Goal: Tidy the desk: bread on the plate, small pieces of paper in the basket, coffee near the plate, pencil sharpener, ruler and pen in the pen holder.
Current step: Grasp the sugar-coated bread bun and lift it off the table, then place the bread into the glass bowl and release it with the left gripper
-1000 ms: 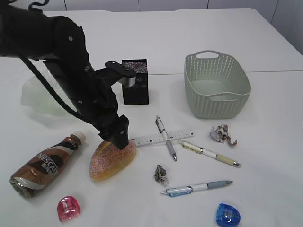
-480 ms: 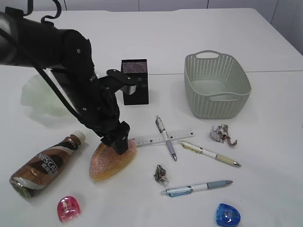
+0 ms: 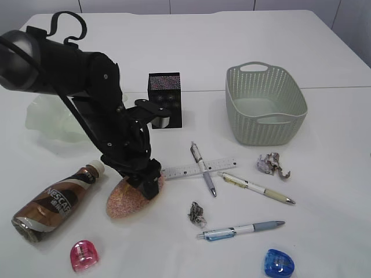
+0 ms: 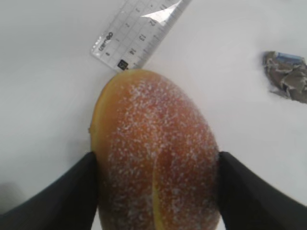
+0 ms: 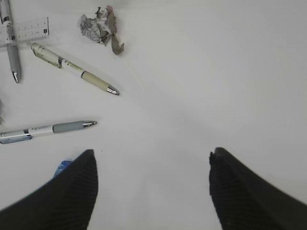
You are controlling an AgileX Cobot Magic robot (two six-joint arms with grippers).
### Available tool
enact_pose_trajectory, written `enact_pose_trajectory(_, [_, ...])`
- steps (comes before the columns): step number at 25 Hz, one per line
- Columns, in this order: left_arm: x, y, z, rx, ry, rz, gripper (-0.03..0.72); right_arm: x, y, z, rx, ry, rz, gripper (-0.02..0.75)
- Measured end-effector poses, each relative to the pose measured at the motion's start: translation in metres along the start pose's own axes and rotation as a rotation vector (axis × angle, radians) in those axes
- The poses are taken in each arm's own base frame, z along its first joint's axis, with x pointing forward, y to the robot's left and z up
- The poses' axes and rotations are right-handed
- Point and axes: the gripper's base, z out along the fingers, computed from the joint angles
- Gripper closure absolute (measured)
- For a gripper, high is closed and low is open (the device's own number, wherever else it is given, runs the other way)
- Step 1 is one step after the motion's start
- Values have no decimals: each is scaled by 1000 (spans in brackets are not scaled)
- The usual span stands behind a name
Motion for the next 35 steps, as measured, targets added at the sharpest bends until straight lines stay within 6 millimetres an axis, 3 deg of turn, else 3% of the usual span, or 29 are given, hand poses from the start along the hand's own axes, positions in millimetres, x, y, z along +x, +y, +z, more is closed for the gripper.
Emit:
enact_pose_trajectory(6, [0,-1,-1,7,15,1,276,0,0,0,0,0,0,206])
enact_pose_trajectory(10, [2,-2,-5,13,28,3,292,0,0,0,0,0,0,206])
enact_pose_trajectory(13, [-8,-4,-32,0,-37,16,294,0,0,0,0,0,0,206])
enact_pose_trajectory(18, [-37,-1,-106,-62,-261,29,300,0,0,0,0,0,0,206])
enact_pose_trajectory(20, [-42,13,-130,-100,-331,-18,301,0,0,0,0,0,0,206])
enact_pose_trajectory(23, [-41,48,-148,-162,-406,-120,302,0,0,0,0,0,-5,206])
enact_pose_trajectory(27, [-28,97,-160,-234,-475,-249,302,0,0,0,0,0,-5,206])
enact_pose_trajectory(31, [-21,131,-173,-311,-590,-316,302,0,0,0,0,0,-5,206])
enact_pose_trajectory(35, [-18,163,-161,-366,-652,-366,302,0,0,0,0,0,-5,206])
